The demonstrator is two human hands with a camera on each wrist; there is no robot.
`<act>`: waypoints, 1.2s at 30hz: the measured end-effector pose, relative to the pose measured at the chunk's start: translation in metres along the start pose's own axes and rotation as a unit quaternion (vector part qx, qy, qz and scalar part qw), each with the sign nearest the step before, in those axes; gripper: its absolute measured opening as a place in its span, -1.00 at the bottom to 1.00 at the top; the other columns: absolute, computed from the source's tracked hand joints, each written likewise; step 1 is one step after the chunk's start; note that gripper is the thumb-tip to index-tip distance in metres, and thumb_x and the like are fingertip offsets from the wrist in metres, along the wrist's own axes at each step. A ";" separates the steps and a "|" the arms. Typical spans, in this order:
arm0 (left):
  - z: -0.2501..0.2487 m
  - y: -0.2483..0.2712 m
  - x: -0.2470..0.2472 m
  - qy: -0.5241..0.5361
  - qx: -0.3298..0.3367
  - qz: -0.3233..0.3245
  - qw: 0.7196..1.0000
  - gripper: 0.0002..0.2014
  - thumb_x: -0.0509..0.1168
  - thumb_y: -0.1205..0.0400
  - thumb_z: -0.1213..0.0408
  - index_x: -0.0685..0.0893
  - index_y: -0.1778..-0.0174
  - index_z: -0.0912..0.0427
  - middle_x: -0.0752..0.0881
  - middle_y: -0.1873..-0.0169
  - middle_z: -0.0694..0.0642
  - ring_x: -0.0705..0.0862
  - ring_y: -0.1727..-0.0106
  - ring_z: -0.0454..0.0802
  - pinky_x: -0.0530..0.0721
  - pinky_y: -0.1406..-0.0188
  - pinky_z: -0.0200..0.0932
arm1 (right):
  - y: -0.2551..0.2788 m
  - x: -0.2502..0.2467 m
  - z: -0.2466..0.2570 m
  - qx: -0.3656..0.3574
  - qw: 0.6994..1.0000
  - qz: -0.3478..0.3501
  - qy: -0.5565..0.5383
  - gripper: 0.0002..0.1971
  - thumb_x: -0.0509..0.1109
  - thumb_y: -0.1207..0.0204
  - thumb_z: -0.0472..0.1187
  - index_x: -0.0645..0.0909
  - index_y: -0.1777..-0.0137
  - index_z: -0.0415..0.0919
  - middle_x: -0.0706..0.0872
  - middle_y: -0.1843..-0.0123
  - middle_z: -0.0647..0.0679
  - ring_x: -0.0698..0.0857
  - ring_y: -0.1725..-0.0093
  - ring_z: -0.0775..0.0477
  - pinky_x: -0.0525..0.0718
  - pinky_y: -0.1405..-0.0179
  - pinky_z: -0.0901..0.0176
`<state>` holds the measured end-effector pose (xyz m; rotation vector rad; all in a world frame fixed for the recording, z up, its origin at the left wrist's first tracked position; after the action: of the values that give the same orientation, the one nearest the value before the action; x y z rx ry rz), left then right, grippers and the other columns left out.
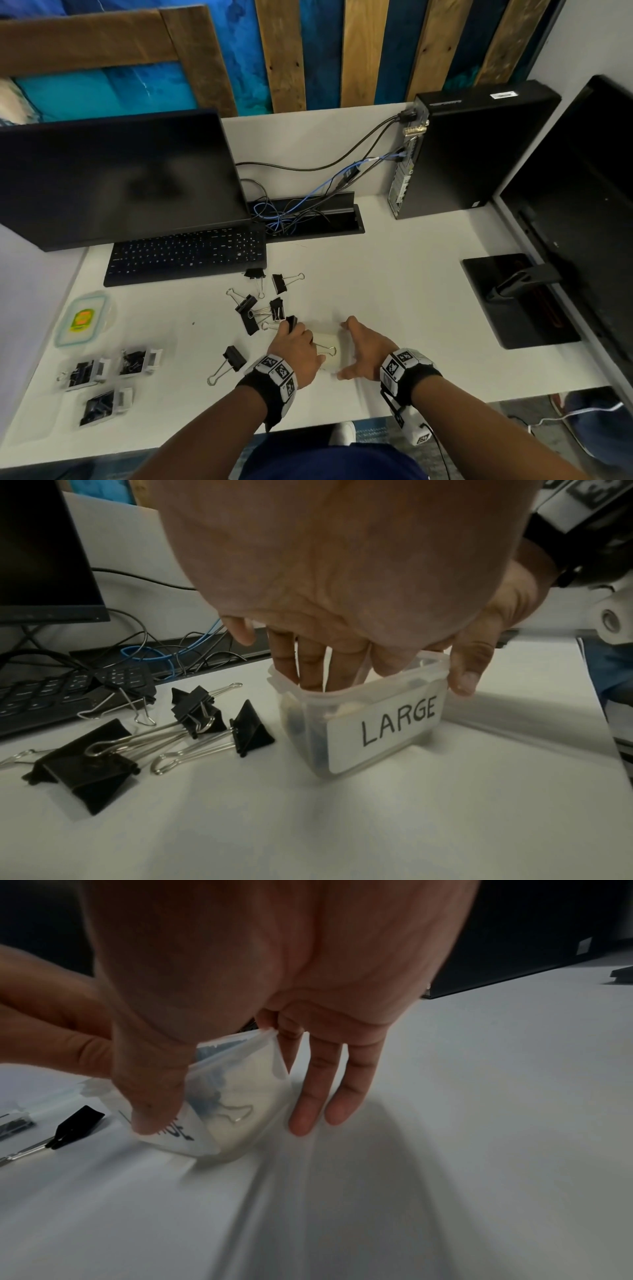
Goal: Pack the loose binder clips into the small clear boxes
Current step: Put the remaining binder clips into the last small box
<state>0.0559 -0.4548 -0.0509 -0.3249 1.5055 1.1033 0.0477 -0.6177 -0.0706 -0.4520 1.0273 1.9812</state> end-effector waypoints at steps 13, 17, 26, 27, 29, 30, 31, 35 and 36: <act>0.097 0.040 0.000 0.243 -0.206 -0.134 0.938 -0.79 0.15 -0.64 0.23 0.63 -0.11 -0.02 0.64 -0.11 -0.06 0.58 -0.12 -0.05 0.55 -0.15 -0.08 | -0.001 -0.001 -0.001 0.009 1.000 0.007 -0.007 0.04 0.66 -0.13 0.26 0.12 -0.51 0.04 0.44 -0.50 0.12 0.59 -0.12 0.07 0.54 -0.11 0.20; 0.129 0.062 0.056 0.240 -0.244 0.007 0.940 -0.66 0.32 -0.56 0.01 0.52 -0.25 -0.11 0.54 -0.20 -0.02 0.56 -0.19 -0.01 0.53 -0.17 -0.06 | -0.002 -0.001 -0.002 0.007 1.000 0.009 -0.003 0.06 0.65 -0.12 0.28 0.12 -0.51 0.04 0.41 -0.53 0.13 0.58 -0.13 0.09 0.54 -0.11 0.20; 0.121 0.066 0.073 0.251 -0.243 0.021 0.937 -0.66 0.35 -0.53 0.09 0.52 -0.22 0.01 0.50 -0.18 0.08 0.63 -0.11 0.06 0.63 -0.04 -0.07 | -0.003 -0.003 0.003 -0.004 1.000 0.013 0.013 0.02 0.66 -0.17 0.25 0.13 -0.50 -0.01 0.37 -0.59 0.05 0.51 -0.16 0.10 0.50 -0.16 0.20; 0.122 0.065 0.069 0.258 -0.252 0.011 0.932 -0.66 0.35 -0.52 0.11 0.52 -0.21 0.01 0.50 -0.17 0.08 0.63 -0.10 0.07 0.62 -0.03 -0.07 | -0.002 -0.002 0.003 -0.003 1.000 0.013 0.013 0.03 0.66 -0.17 0.25 0.12 -0.51 -0.02 0.37 -0.59 0.05 0.51 -0.16 0.10 0.50 -0.16 0.20; 0.123 0.064 0.059 0.280 -0.263 -0.020 0.923 -0.62 0.34 -0.51 0.17 0.50 -0.26 0.01 0.48 -0.18 0.07 0.60 -0.13 0.07 0.61 -0.06 -0.05 | -0.002 -0.002 0.003 -0.001 1.000 0.012 0.011 0.04 0.66 -0.17 0.25 0.12 -0.52 -0.02 0.37 -0.59 0.05 0.52 -0.16 0.09 0.51 -0.16 0.19; 0.124 0.062 0.053 0.297 -0.259 -0.044 0.918 -0.56 0.35 -0.51 0.20 0.49 -0.31 0.01 0.45 -0.20 0.07 0.59 -0.13 0.07 0.62 -0.08 -0.05 | -0.002 -0.002 0.004 -0.001 1.000 0.011 0.011 0.04 0.66 -0.18 0.24 0.12 -0.52 -0.01 0.38 -0.58 0.05 0.53 -0.15 0.09 0.52 -0.16 0.18; 0.125 0.060 0.046 0.318 -0.250 -0.074 0.911 -0.51 0.36 -0.50 0.24 0.48 -0.38 0.02 0.41 -0.20 0.07 0.60 -0.09 0.05 0.64 -0.09 -0.06 | -0.002 -0.002 0.004 -0.001 1.000 0.010 0.010 0.04 0.66 -0.18 0.24 0.12 -0.52 -0.02 0.38 -0.58 0.04 0.53 -0.14 0.09 0.53 -0.16 0.17; 0.119 0.054 0.005 0.387 -0.196 -0.207 0.877 -0.58 0.39 -0.51 0.40 0.61 -0.30 0.10 0.30 -0.23 0.02 0.59 0.19 -0.06 0.64 0.01 -0.25 | -0.003 0.000 0.003 0.002 1.000 0.009 0.008 0.03 0.67 -0.17 0.24 0.12 -0.51 0.00 0.39 -0.57 0.05 0.53 -0.15 0.08 0.56 -0.19 0.13; 0.114 0.053 -0.006 0.392 -0.175 -0.239 0.871 -0.65 0.39 -0.51 0.41 0.65 -0.21 0.09 0.28 -0.24 -0.01 0.60 0.19 -0.08 0.64 0.01 -0.27 | -0.003 0.001 0.003 0.003 1.000 0.009 0.007 0.03 0.67 -0.16 0.24 0.12 -0.51 0.01 0.40 -0.56 0.06 0.55 -0.14 0.07 0.57 -0.20 0.12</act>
<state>0.0896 -0.3417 -0.0070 -1.4624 1.7513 0.8579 0.0503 -0.6136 -0.0707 -0.4559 1.0498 1.9919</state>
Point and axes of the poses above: each hand's wrist, its own y-axis away from the middle knuckle, its own x-axis out of the palm, z = x × y, the point moved 5 cm from there along -y, towards the middle knuckle
